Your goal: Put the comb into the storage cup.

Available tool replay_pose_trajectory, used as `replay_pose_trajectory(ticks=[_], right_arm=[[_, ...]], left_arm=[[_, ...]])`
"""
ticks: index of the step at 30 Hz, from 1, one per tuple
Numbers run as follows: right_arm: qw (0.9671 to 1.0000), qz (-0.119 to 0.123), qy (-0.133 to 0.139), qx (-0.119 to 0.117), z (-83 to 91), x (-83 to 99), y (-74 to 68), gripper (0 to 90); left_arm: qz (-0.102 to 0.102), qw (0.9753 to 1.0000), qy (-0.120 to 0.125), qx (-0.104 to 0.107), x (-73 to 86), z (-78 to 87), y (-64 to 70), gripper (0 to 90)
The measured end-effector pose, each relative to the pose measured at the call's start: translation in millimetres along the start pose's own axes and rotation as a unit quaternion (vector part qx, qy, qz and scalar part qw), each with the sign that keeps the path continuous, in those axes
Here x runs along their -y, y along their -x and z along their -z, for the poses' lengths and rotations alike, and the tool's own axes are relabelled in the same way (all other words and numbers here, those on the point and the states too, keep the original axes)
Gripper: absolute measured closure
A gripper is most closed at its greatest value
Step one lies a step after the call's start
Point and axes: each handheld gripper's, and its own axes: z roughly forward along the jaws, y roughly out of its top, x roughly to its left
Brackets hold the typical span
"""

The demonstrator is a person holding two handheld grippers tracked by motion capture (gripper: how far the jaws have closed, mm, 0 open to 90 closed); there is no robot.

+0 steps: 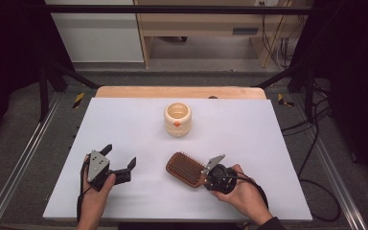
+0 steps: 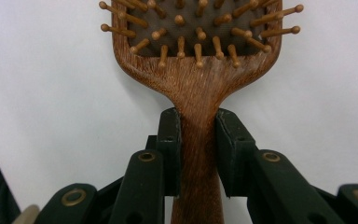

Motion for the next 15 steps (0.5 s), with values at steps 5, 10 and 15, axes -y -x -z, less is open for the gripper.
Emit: replay_pose_trajectory(ticks=[5,10,15], right_arm=[[0.9970,-0.014,0.075,0.012,9.5,1.8,5.3,72.9],[0.9908,-0.019,0.134,0.011,15.1,2.2,6.3,72.9],[0.9826,-0.023,0.183,0.025,23.3,0.7,7.2,72.9]], left_arm=[[0.013,0.9992,0.011,0.035,-10.6,1.8,9.8,3.3],[0.042,0.9945,0.025,0.092,-27.7,-4.2,31.1,3.4],[0.067,0.9879,0.033,0.136,-38.4,-10.8,52.8,3.4]])
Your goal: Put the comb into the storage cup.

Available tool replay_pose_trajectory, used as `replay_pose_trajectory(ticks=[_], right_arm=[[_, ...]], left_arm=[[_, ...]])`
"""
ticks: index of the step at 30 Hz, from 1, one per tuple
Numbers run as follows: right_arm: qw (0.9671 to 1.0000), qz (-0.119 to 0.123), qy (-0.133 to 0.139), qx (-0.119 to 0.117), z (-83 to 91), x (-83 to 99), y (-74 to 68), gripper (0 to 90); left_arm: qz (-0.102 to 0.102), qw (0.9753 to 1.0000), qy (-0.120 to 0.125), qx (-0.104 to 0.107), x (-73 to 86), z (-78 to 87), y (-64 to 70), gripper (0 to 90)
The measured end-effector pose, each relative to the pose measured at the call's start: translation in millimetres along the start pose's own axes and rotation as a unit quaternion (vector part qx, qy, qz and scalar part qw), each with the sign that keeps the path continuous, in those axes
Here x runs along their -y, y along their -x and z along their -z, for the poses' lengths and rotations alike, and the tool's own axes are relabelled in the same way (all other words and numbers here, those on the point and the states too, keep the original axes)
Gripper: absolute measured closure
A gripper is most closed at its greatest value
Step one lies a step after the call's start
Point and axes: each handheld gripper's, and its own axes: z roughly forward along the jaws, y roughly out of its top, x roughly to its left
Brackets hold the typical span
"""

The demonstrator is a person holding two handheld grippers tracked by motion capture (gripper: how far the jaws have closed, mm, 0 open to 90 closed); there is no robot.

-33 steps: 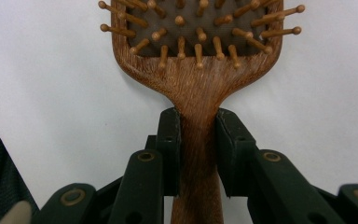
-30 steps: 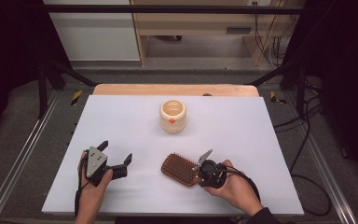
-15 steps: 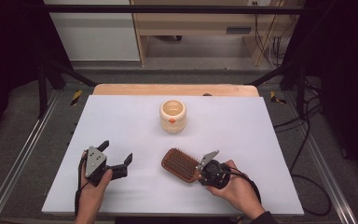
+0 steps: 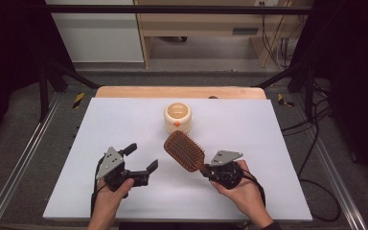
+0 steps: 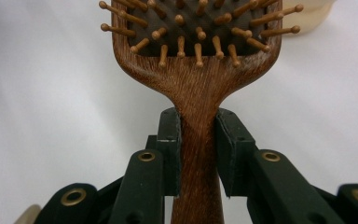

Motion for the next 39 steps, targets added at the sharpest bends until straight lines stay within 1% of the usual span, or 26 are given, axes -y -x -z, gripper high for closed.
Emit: replay_pose_trajectory(ticks=[3,4,5,6,7,8,9,10,11,14,17,18,19,20,24,26,27,28,29,30,32,35,38,39], right_arm=[[0.9994,-0.002,0.034,0.008,4.0,-1.2,1.0,72.9],[0.9994,-0.002,0.034,0.008,4.0,-1.2,1.0,72.9],[0.9986,0.000,0.052,0.012,6.6,-2.9,1.3,72.9],[0.9981,-0.003,0.060,0.015,7.9,-3.6,1.3,72.9],[0.9976,-0.004,0.067,0.016,9.1,-4.4,1.3,72.9],[0.9976,-0.004,0.067,0.016,9.1,-4.4,1.3,72.9],[0.9965,-0.002,0.082,0.019,10.9,-5.3,1.3,73.0],[0.9962,-0.002,0.085,0.021,11.8,-5.5,0.8,73.0],[0.9959,-0.003,0.088,0.022,12.3,-5.6,0.3,73.0],[0.9950,0.000,0.096,0.026,14.0,-5.8,-2.0,72.9],[0.9938,-0.001,0.107,0.032,16.4,-7.2,-4.1,72.9],[0.9938,-0.001,0.107,0.032,16.4,-7.2,-4.1,72.9],[0.9930,-0.002,0.113,0.034,17.5,-8.1,-5.1,72.9],[0.9928,-0.003,0.115,0.034,17.8,-8.3,-5.3,73.0],[0.9922,-0.005,0.120,0.032,18.1,-8.3,-6.4,72.9],[0.9918,-0.005,0.124,0.029,17.8,-8.5,-8.3,72.9],[0.9918,-0.005,0.124,0.029,17.8,-8.5,-8.3,72.9],[0.9917,-0.003,0.125,0.030,17.2,-8.8,-9.9,72.9],[0.9916,-0.002,0.126,0.029,17.0,-9.0,-10.5,72.9],[0.9916,0.000,0.127,0.028,16.8,-9.3,-11.2,72.9],[0.9913,0.001,0.128,0.029,16.7,-9.8,-12.8,72.9],[0.9910,0.003,0.131,0.029,16.9,-10.2,-14.1,72.9],[0.9907,0.002,0.133,0.028,17.0,-10.4,-14.5,72.9],[0.9906,0.002,0.134,0.028,17.0,-10.3,-14.5,72.9]], left_arm=[[0.012,0.9997,-0.002,0.021,-4.0,-10.0,11.2,3.5],[0.012,0.9997,-0.002,0.021,-4.0,-10.0,11.2,3.5],[0.011,0.9996,-0.005,0.027,-5.9,-13.1,14.6,3.5],[0.012,0.9994,-0.005,0.031,-7.9,-16.4,18.1,3.5],[0.023,0.9989,-0.004,0.040,-12.4,-22.2,22.7,3.5],[0.023,0.9989,-0.004,0.040,-12.4,-22.2,22.7,3.7],[0.031,0.9986,-0.003,0.043,-14.6,-25.2,24.4,3.9],[0.043,0.9978,-0.001,0.051,-19.0,-31.0,27.2,4.0],[0.048,0.9974,-0.002,0.053,-21.1,-33.8,28.6,4.0],[0.057,0.9964,-0.001,0.062,-28.2,-40.3,33.2,4.1],[0.064,0.9959,-0.001,0.064,-32.4,-43.9,35.7,4.1],[0.070,0.9953,-0.001,0.067,-34.1,-45.7,36.5,4.1],[0.081,0.9943,-0.002,0.069,-36.5,-49.5,37.4,3.8],[0.085,0.9940,-0.003,0.069,-37.2,-51.5,37.6,3.8],[0.085,0.9941,-0.006,0.068,-38.5,-56.5,37.8,3.8],[0.101,0.9926,0.004,0.068,-39.2,-59.3,35.8,4.5],[0.101,0.9926,0.004,0.068,-39.2,-59.3,35.8,4.8],[0.122,0.9901,0.013,0.068,-39.4,-60.9,32.8,5.1],[0.122,0.9901,0.013,0.068,-39.4,-60.9,32.8,5.7],[0.140,0.9880,0.019,0.064,-39.4,-62.3,29.1,6.6],[0.155,0.9856,0.023,0.064,-40.1,-63.4,26.4,7.8],[0.159,0.9849,0.029,0.062,-42.9,-64.6,25.1,8.7],[0.157,0.9850,0.029,0.065,-45.5,-66.5,26.1,9.9],[0.154,0.9855,0.027,0.065,-46.1,-67.0,26.6,10.1]])
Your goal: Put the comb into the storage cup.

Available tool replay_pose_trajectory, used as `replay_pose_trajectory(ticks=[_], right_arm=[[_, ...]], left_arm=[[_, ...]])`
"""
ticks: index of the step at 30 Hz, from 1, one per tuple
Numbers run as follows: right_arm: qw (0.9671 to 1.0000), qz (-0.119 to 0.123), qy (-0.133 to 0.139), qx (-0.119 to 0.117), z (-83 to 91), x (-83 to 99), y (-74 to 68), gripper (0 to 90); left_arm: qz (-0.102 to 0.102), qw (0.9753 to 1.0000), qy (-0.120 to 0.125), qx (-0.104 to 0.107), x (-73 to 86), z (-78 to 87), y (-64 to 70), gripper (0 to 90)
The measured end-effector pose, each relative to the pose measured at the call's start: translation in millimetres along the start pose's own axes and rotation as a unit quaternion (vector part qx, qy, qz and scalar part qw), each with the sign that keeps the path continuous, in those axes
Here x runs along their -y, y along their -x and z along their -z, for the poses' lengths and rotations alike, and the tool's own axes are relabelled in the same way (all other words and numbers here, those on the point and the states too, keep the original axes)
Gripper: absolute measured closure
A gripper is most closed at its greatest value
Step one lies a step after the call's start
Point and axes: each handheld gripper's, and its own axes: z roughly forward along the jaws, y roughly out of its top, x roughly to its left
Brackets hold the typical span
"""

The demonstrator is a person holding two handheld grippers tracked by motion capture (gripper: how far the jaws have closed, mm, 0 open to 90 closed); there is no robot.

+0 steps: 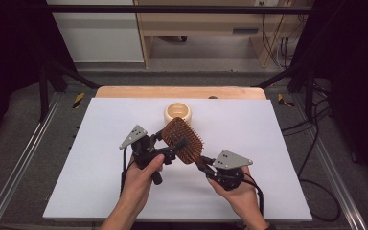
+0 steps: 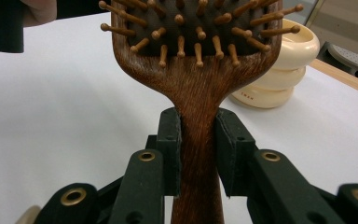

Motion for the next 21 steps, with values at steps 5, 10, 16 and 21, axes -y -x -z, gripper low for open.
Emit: replay_pose_trajectory(ticks=[5,10,16,21], right_arm=[[1.0000,-0.008,0.006,-0.002,0.3,0.7,0.5,72.9],[0.9998,-0.014,0.010,-0.001,0.5,0.3,1.5,72.9],[0.9998,-0.016,0.013,0.000,1.1,0.3,1.5,72.9],[0.9997,-0.020,0.016,0.002,1.6,0.6,2.6,72.9]], left_arm=[[-0.004,1.0000,-0.003,0.001,-0.5,-3.2,3.3,11.4],[-0.005,0.9999,-0.008,0.005,0.2,-6.6,6.2,11.3],[0.004,1.0000,-0.006,0.006,-0.7,-9.2,6.5,14.8],[0.008,0.9999,-0.008,0.008,-1.0,-11.2,7.0,20.9]])
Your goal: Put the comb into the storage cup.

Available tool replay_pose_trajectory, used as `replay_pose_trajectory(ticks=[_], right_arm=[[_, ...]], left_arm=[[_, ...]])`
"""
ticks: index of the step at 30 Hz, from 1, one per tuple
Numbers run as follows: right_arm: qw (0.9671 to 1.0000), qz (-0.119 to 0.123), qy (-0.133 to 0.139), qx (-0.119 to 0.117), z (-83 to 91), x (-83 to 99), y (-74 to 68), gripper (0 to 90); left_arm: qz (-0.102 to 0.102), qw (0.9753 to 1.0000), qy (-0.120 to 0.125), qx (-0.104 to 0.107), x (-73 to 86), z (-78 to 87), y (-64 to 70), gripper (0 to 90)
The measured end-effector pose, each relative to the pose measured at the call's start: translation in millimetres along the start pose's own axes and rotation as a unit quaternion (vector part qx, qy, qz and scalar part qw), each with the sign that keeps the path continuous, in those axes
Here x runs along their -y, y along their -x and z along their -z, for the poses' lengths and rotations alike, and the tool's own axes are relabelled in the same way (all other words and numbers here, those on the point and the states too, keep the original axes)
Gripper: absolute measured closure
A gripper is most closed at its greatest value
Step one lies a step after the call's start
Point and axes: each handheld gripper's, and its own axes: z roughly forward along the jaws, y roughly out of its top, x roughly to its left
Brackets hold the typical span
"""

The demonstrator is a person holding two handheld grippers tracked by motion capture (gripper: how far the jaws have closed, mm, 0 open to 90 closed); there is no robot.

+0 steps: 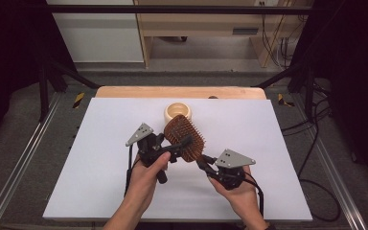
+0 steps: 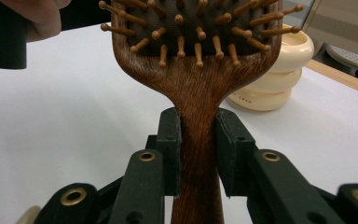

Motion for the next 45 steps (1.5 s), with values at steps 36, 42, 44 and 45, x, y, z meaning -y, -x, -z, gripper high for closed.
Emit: replay_pose_trajectory(ticks=[36,42,44,45], right_arm=[[0.9999,-0.015,0.001,-0.001,-1.4,3.7,2.2,72.8],[0.9999,-0.016,-0.002,-0.002,-3.6,5.9,1.5,72.7],[0.9999,-0.016,-0.004,-0.004,-4.4,6.4,1.7,72.7],[0.9999,-0.016,-0.004,-0.004,-4.4,6.4,1.7,72.7]], left_arm=[[0.034,0.9994,-0.003,-0.006,-1.4,-5.9,1.2,38.7],[0.059,0.9982,-0.007,-0.009,-2.1,-4.6,1.0,45.4],[0.060,0.9981,-0.008,-0.010,-2.5,-4.4,1.5,47.6],[0.062,0.9979,-0.009,-0.014,-2.8,-4.1,2.0,47.6]])
